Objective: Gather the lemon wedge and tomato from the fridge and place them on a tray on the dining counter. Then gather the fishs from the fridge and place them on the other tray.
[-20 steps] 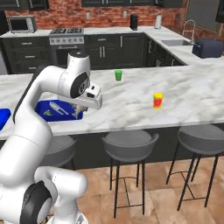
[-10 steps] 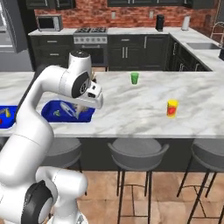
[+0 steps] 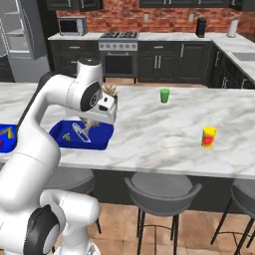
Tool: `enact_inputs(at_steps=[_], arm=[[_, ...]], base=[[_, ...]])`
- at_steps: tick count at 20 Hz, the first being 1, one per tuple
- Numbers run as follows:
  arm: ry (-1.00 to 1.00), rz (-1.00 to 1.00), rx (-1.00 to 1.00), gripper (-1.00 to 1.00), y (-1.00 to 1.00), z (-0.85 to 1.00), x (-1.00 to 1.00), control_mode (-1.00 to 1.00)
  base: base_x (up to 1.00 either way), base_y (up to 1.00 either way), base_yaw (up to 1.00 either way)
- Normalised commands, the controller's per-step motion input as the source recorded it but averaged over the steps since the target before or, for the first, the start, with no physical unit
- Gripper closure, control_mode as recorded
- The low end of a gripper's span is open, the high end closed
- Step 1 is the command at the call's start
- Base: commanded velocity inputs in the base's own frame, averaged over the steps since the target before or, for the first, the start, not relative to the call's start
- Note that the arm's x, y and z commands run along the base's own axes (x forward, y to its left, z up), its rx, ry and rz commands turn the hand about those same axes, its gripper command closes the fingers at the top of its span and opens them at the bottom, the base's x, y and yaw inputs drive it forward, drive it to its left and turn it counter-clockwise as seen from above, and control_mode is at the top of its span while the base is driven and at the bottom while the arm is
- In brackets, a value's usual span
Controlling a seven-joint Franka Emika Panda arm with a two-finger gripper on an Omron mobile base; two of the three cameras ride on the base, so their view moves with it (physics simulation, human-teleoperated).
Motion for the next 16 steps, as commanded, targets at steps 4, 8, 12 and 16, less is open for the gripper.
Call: enact_inputs(at_steps=[4, 8, 12, 16], arm=[[0.0, 0.0, 0.0, 1.0, 0.0, 0.0, 0.0, 1.0], [0.0, 0.0, 0.0, 1.0, 0.0, 0.0, 0.0, 1.0], [0.0, 0.0, 0.0, 1.0, 0.0, 0.0, 0.0, 1.0], [0.0, 0.0, 0.0, 1.0, 0.0, 0.0, 0.0, 1.0]], base=[[0.15, -0.45, 0.22], [0.34, -0.38, 0.22], [0.41, -0.4, 0.23], [0.54, -0.24, 0.22]])
